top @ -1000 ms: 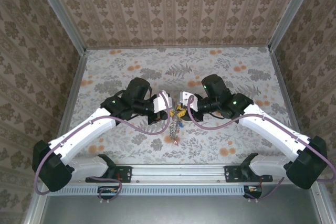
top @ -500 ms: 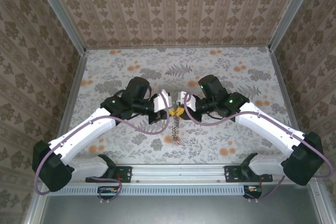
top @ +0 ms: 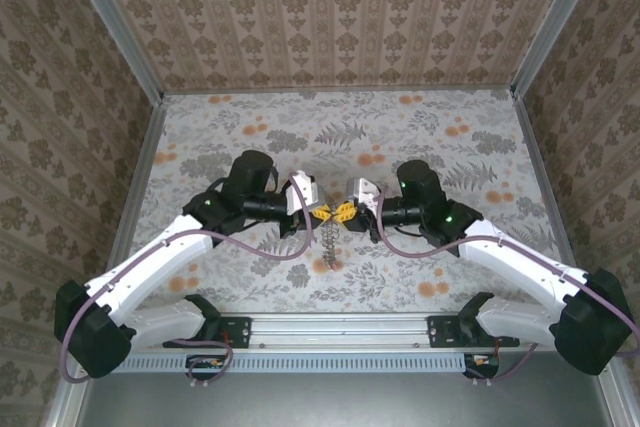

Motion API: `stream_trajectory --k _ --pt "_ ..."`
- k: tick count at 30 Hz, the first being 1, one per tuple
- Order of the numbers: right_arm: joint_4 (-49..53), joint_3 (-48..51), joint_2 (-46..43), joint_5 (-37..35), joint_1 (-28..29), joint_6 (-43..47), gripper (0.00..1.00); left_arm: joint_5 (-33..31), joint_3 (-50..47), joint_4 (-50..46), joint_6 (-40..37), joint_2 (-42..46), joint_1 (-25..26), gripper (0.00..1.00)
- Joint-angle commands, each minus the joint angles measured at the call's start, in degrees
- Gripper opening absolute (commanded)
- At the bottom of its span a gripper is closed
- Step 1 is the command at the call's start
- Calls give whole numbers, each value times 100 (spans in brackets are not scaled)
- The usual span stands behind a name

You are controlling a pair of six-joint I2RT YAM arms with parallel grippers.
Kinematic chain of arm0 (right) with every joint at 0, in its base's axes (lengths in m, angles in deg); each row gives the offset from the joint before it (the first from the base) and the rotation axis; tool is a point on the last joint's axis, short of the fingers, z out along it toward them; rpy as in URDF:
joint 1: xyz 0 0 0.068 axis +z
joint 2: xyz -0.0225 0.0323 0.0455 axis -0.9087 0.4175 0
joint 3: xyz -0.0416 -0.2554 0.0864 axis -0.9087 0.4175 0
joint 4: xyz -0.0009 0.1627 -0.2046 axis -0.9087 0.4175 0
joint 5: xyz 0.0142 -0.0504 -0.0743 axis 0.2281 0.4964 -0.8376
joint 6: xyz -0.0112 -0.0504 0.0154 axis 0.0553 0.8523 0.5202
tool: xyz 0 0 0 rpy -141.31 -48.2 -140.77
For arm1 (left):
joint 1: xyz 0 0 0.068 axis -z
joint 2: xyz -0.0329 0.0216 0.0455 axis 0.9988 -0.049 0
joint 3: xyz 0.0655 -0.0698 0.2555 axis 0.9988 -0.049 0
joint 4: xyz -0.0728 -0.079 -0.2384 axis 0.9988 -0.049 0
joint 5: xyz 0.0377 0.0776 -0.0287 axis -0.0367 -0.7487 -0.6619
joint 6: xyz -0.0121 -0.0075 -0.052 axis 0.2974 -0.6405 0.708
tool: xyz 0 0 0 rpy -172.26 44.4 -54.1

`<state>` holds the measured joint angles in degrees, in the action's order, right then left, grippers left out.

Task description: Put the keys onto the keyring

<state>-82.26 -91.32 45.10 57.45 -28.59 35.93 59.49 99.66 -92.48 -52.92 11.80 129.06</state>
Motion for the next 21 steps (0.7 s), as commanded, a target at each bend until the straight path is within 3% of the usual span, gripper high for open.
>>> stream_trajectory --k 1,11,21 --pt "-1722 267 -235 303 -8 -570 0 317 -76 391 230 16 -50 13" --pt "-3370 996 -487 -313 71 -867 0 635 -195 846 517 -85 -42 14" --pt "-3695 1163 -618 -728 71 -891 0 314 -290 616 574 -38 -55 14"
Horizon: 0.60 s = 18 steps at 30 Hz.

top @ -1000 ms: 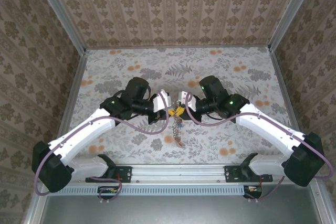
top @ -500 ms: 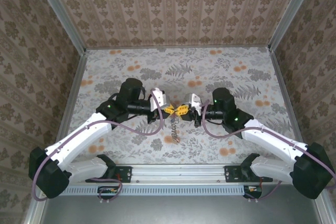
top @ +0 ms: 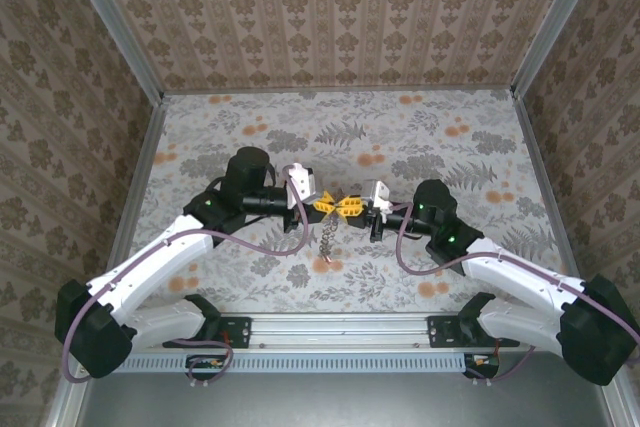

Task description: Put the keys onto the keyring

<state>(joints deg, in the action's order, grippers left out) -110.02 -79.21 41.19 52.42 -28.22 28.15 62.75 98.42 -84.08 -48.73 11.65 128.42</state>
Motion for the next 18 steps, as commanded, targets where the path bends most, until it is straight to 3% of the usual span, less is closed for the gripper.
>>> stream_trajectory --k 1,11,13,14,17,18 --pt "-1012 -7 -236 -283 34 -141 0 -25 -176 -208 180 -30 13 13" --pt "-1792 67 -56 -434 142 -213 0 134 -348 536 867 -249 20 12" --pt "-1922 88 -6 -479 161 -213 0 163 -339 522 862 -263 22 5" --pt "-1861 73 8 -468 161 -184 0 157 -329 477 794 -239 23 0" --pt "-821 -136 -127 -126 158 305 0 -117 -260 177 543 -66 15 0" --pt "-285 -250 -181 -108 165 516 5 -269 -207 34 412 7 22 0"
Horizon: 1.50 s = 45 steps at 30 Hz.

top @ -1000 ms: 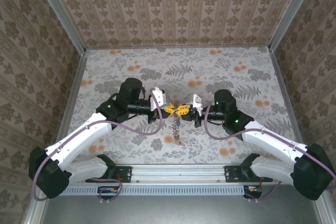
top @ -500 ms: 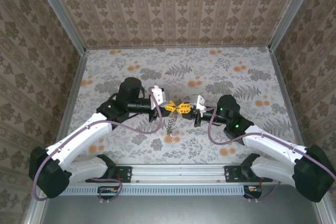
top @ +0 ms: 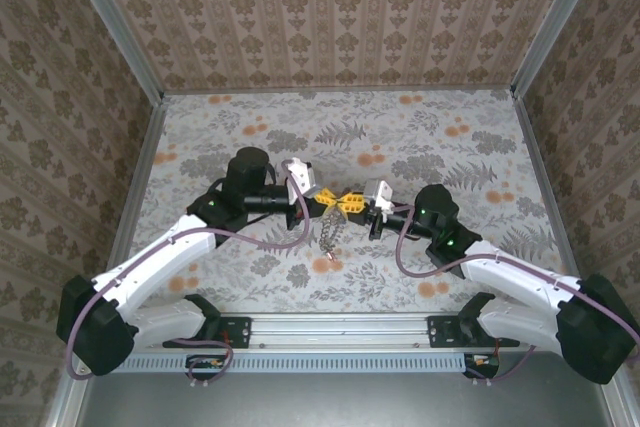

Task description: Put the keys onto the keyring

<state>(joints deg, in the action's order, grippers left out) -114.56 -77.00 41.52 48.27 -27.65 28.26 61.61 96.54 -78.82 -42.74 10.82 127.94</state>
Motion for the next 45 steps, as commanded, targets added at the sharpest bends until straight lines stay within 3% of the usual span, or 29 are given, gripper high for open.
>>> stream_trajectory --k 1,5,7,17,30,35,37,40,45 --pt "690 -596 -238 263 100 672 9 -293 19 -602 -277 170 67 0" --pt "2982 -1234 -229 336 91 1708 28 -1057 288 -1188 -793 358 220 0" --pt "3770 -1523 -137 336 87 2023 31 -1366 444 -1433 -1046 344 344 0" --pt "5058 -2407 444 231 95 2039 33 -1452 634 -1451 -1207 193 513 0" --pt "4750 -2492 707 333 99 1692 26 -1159 608 -1460 -1299 106 557 0" --pt "4622 -2489 698 385 100 1621 0 -1127 607 -1457 -1267 79 549 0" --pt "4446 -2417 635 437 85 1516 0 -1186 588 -1451 -1200 87 555 0" --pt "3695 -2087 421 683 -17 1087 0 -1288 460 -1343 -1020 142 484 7" --pt "1949 -1345 103 957 -120 323 0 -1076 90 -744 -655 242 353 8"
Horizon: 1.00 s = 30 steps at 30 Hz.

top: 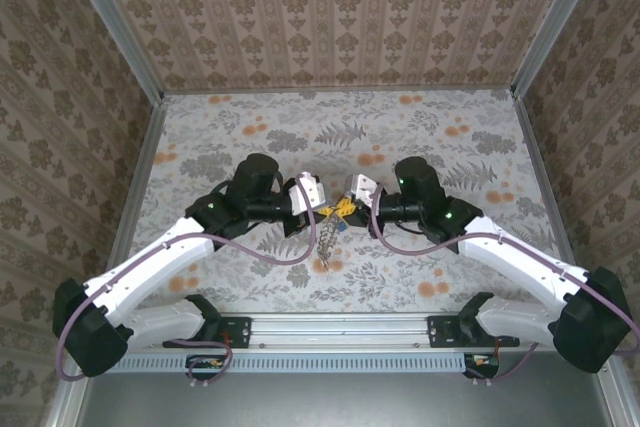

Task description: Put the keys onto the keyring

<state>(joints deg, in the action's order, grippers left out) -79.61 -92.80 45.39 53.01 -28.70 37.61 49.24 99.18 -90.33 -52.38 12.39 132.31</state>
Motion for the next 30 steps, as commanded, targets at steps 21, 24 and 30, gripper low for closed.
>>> stream_trajectory --k 21,24,30 --pt "-4732 1360 -411 -594 -6 -1827 0 11 -546 1293 1170 -9 -135 7" --pt "-4371 1285 -414 -401 -6 -1645 0 160 -515 1263 1011 44 -142 0" --pt "-611 241 -528 549 -15 380 18 -254 -76 302 17 200 20 0"
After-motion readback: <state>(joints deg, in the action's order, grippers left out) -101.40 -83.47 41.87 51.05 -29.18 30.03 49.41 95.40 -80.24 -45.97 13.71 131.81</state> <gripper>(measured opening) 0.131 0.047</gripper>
